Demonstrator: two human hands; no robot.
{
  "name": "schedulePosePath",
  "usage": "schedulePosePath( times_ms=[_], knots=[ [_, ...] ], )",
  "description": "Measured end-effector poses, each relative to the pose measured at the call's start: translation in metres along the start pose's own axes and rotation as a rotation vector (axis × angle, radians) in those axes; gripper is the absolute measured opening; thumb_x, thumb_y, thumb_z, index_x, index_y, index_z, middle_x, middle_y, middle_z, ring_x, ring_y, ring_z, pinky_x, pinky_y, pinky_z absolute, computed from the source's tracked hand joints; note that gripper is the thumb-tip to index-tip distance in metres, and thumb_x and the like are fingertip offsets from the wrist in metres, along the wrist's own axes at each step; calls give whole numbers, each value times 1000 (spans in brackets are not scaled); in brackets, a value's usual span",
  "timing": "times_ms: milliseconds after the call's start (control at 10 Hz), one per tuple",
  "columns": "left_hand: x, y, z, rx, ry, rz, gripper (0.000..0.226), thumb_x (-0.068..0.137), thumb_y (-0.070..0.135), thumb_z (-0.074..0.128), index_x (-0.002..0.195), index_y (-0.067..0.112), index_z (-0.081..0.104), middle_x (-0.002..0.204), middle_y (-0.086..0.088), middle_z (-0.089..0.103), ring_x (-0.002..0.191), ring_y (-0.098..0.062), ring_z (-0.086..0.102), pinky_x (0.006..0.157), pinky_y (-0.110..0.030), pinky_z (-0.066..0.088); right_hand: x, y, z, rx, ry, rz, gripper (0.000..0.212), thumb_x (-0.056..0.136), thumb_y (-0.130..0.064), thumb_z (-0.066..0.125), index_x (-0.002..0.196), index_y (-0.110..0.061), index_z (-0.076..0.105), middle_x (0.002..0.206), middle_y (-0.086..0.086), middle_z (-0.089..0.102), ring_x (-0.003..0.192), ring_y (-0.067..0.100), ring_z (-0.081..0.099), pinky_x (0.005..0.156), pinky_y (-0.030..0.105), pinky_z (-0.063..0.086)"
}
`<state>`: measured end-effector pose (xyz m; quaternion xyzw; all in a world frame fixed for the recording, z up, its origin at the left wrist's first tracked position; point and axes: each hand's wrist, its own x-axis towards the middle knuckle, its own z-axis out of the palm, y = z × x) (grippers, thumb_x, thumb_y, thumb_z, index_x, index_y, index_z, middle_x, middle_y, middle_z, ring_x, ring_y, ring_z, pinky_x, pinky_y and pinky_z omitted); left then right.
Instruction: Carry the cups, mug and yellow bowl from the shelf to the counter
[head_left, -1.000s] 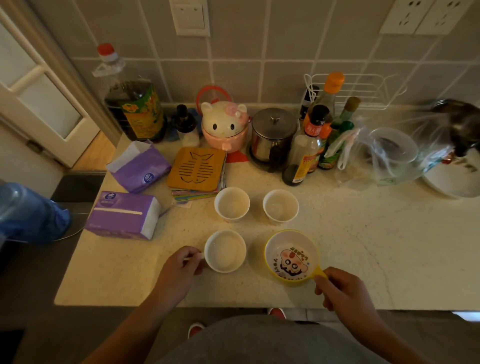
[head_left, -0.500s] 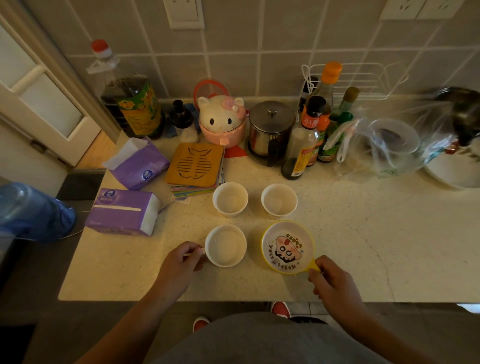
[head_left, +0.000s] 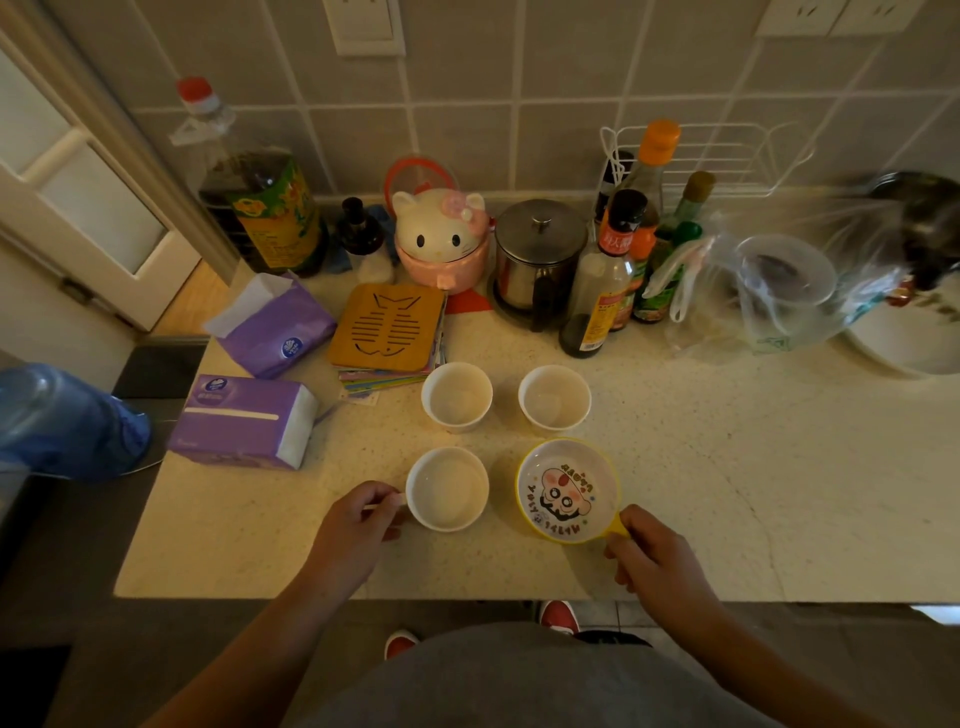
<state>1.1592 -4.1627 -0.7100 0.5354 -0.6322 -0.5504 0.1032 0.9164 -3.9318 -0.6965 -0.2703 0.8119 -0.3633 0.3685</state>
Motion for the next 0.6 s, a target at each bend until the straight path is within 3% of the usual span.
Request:
schedulePosePath(
  times_ms=[200, 400, 500, 600],
  knots=[
    [-1, -2, 1, 4, 12, 4, 12, 95, 24, 57, 92, 25, 69, 96, 1, 70, 89, -13, 69, 77, -29, 58, 0, 2, 0, -26, -36, -7, 13, 92, -19, 56, 80, -22, 61, 77, -2, 68, 59, 4, 64, 51, 16, 51],
    [-13, 2, 3, -22, 43, 26, 10, 95, 25, 57, 102, 25, 65, 102, 3, 68, 91, -14, 68, 80, -33, 58, -11, -7, -9, -100, 25, -94, 9, 87, -34, 64, 85, -42, 61, 81, -16, 69, 59, 13, 66, 49, 22, 55],
    [-30, -2, -1, 25, 110, -19, 11, 97, 26, 54, 103, 22, 62, 100, 0, 66, 84, -18, 68, 75, -36, 58, -16, -27, -25, -48, 161, -122, 14, 86, -31, 67, 87, -41, 58, 91, -11, 69, 59, 9, 65, 46, 22, 52],
    [-49, -15, -3, 128, 61, -68, 19, 97, 23, 52, 88, 19, 68, 85, -4, 70, 77, -20, 66, 74, -39, 56, -20, -72, -59, 151, 232, -228, 9, 80, -39, 69, 88, -36, 64, 85, 0, 72, 62, 10, 67, 50, 24, 56]
  ],
)
